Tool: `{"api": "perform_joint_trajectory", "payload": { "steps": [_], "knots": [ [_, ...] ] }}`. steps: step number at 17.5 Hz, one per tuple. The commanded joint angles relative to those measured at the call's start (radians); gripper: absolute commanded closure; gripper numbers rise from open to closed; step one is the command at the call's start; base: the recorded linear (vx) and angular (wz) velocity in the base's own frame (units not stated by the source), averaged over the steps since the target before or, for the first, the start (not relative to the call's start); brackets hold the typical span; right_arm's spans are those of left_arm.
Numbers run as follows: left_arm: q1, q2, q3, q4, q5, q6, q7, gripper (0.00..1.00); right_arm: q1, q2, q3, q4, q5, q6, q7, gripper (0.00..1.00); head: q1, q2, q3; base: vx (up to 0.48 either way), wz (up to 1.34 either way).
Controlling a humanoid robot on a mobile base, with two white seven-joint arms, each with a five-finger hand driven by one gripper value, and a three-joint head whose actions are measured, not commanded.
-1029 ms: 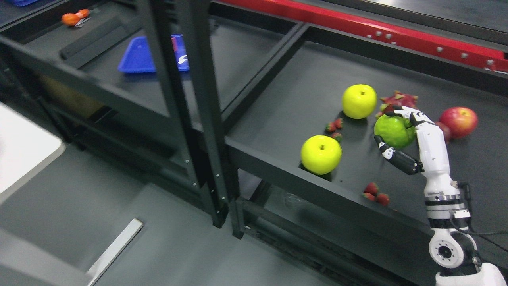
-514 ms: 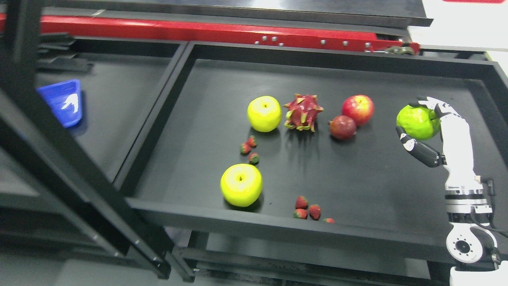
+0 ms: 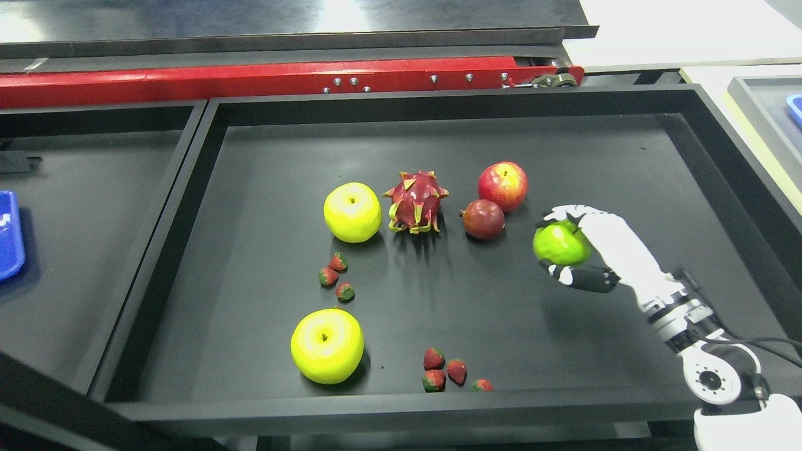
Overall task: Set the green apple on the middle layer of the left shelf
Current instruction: 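Lower the green apple onto the tray and open the right hand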
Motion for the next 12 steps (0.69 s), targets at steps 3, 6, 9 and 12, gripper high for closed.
{"api": "perform_joint_trajectory", "payload": {
  "steps": [3,6,9,12],
  "knots": [
    [-0.012,0.018,0.000,0.000,0.000,0.000,0.001,0.00,-0.066,-0.066,0.323,0.000,0.002,-0.018,0.138,1.00,0.0000,0.000,0.000,0.092,-0.13],
    [-0.012,0.018,0.000,0.000,0.000,0.000,0.001,0.00,-0.081,-0.022,0.343,0.001,0.005,-0.017,0.141,0.99,0.0000,0.000,0.000,0.059,-0.08],
    [-0.012,0.018,0.000,0.000,0.000,0.000,0.001,0.00,-0.074,-0.019,0.341,0.001,0.005,-0.003,0.152,0.74,0.0000,0.000,0.000,0.037,-0.02],
    [-0.012,0.018,0.000,0.000,0.000,0.000,0.001,0.00,-0.064,-0.017,0.323,0.000,-0.002,0.090,0.165,0.00,0.0000,0.000,0.000,0.007,0.00]
  ]
}}
